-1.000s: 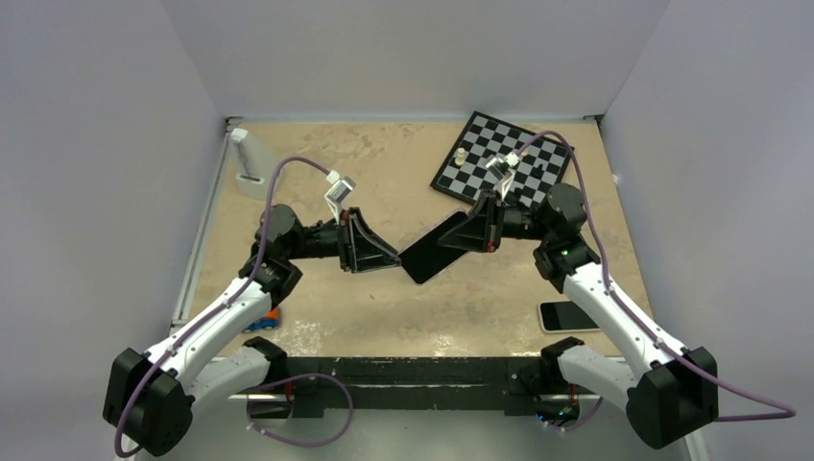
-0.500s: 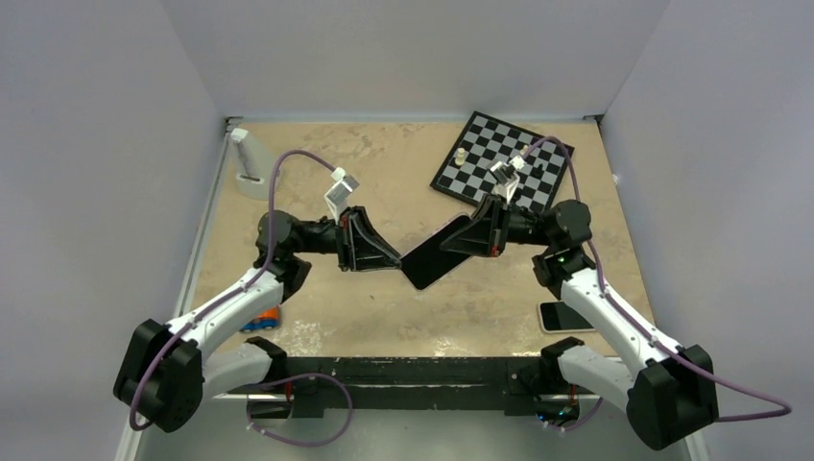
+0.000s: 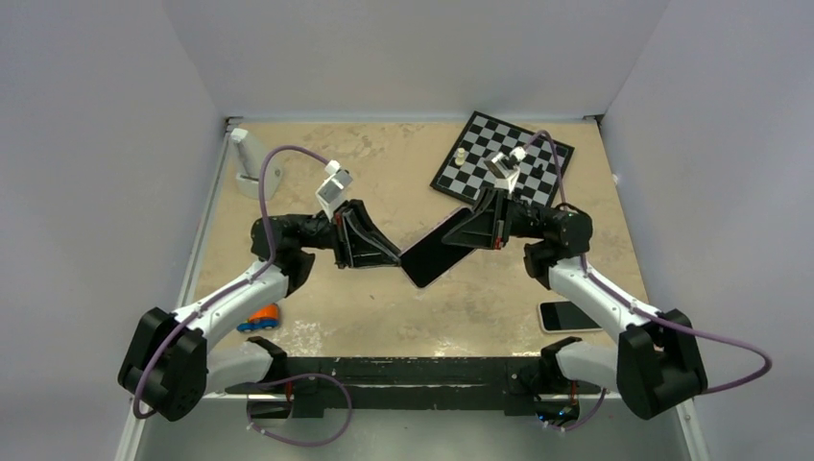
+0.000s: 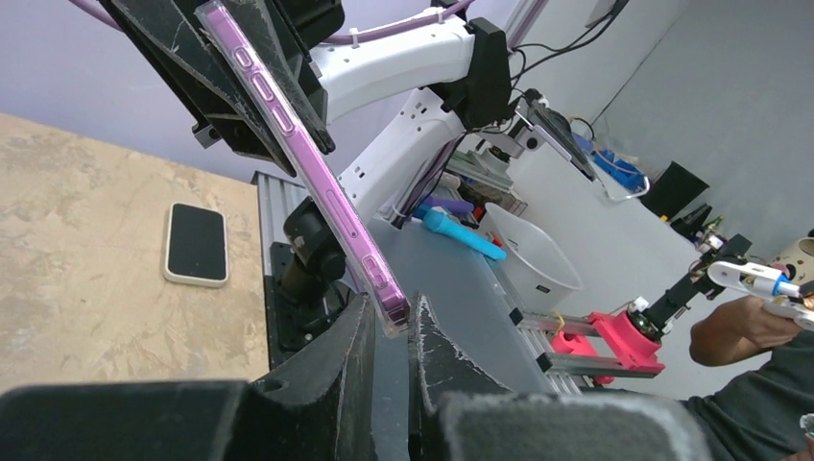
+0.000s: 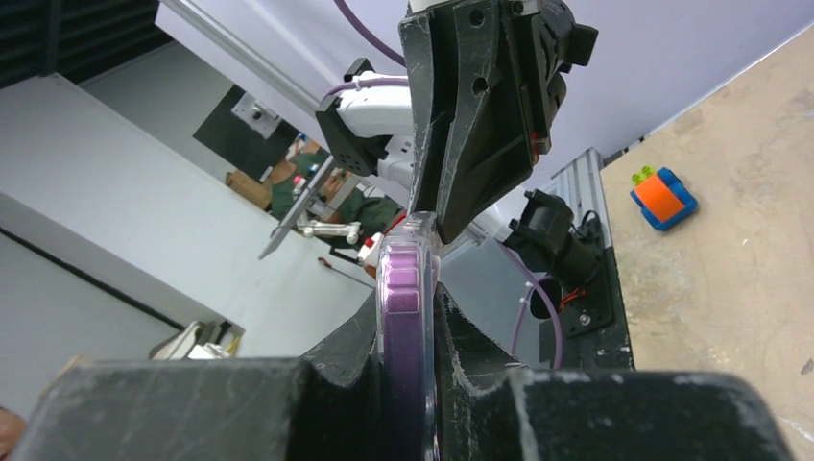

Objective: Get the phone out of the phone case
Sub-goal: Remove the phone case from the phone.

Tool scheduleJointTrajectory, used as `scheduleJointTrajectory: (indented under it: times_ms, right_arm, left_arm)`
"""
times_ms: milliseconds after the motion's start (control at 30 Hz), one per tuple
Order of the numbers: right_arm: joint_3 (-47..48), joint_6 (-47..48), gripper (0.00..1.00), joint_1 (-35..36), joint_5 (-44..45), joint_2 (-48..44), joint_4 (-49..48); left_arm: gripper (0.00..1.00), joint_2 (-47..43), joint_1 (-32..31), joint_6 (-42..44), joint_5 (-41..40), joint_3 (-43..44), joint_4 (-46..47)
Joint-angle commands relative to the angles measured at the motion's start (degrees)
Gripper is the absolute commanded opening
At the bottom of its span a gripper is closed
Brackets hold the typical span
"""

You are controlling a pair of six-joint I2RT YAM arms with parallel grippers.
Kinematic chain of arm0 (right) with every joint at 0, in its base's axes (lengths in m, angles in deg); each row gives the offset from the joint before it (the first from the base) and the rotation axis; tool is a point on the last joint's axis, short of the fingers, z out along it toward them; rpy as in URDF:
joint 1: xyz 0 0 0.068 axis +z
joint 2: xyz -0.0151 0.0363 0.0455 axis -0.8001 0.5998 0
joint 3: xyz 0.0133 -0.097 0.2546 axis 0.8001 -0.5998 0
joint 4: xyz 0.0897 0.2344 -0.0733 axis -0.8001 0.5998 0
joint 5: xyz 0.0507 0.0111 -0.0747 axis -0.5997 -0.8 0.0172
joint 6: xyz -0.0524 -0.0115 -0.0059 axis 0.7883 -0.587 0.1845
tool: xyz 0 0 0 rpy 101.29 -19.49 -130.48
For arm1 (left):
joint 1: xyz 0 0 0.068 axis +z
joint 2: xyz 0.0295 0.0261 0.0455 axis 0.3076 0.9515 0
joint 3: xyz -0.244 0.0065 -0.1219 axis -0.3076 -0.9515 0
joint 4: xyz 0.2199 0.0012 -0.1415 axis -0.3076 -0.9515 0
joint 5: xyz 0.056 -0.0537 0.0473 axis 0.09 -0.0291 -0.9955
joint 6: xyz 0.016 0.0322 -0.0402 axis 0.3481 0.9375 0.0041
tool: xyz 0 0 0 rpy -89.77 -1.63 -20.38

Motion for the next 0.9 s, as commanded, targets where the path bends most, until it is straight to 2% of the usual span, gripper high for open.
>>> scheduleJointTrajectory:
  times_ms: [0,100,233,333,467,567,733,867]
  right_arm:
    - [7.14,-17.66,0.00,2.07,6.79,2.06,-19.83]
    - [9.73,-18.57,0.00,2.09,7.41,4.44,-20.91]
    - [13.72,-20.71,0.00,2.06,8.05,8.16,-23.11]
    - [17.41,-23.82,0.00,2.10,9.46,12.51,-26.20]
    - [22.05,-28.45,0.00,1.99,11.64,18.20,-31.08]
    - [25.30,-28.83,0.00,1.96,12.31,20.42,-30.16]
    - [29.91,-29.97,0.00,2.04,13.31,22.92,-29.16]
    - [29.24,-31.91,0.00,2.05,14.94,24.82,-30.85]
  left_arm:
    - [0.00,2.14,0.43,13.37,-3.87,2.09,-9.15]
    - [0.00,4.18,0.52,11.38,-4.37,4.12,-6.74]
    - [0.00,8.85,1.28,2.72,-6.01,7.20,4.20]
    - [0.00,11.28,1.61,-0.79,-7.07,9.53,8.14]
    - [0.00,10.86,2.47,1.70,-7.56,11.21,5.06]
    - [0.00,10.90,2.54,3.43,-6.86,12.62,1.83]
    - [0.00,13.74,2.63,-0.81,-7.60,13.90,9.86]
    - [0.00,14.78,2.63,1.66,-8.91,14.34,10.17]
